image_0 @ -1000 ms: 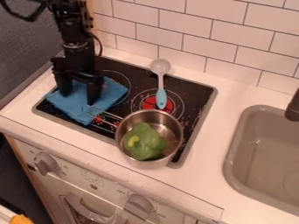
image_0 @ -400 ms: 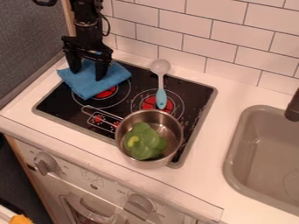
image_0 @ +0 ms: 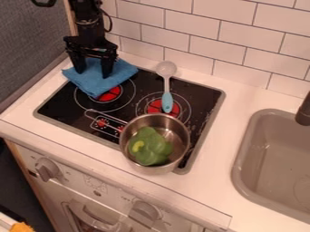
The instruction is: Move the Blue cloth to the upper left side of burner
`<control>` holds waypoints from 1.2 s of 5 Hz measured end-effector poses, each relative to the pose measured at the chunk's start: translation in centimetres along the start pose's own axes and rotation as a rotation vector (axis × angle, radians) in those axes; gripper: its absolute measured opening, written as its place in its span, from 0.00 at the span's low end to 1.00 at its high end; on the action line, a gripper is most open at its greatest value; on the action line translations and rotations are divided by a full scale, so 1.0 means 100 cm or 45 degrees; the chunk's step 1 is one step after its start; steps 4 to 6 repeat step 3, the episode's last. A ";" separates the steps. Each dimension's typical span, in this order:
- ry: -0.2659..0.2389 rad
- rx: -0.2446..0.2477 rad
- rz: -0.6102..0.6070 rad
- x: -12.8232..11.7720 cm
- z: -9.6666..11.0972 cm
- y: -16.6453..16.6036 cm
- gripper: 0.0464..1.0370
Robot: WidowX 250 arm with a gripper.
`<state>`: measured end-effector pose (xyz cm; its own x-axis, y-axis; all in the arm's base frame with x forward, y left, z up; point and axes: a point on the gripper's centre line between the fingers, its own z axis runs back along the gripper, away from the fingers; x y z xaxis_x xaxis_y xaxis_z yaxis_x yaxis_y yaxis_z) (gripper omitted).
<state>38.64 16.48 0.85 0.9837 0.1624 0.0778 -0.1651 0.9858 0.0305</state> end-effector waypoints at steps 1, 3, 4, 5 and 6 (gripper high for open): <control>-0.018 -0.042 -0.028 -0.005 0.008 -0.010 0.96; -0.086 -0.054 -0.127 -0.001 0.060 -0.031 0.96; -0.086 -0.054 -0.127 -0.001 0.060 -0.031 0.96; -0.086 -0.054 -0.127 -0.001 0.060 -0.031 0.96; -0.086 -0.054 -0.127 -0.001 0.060 -0.031 0.96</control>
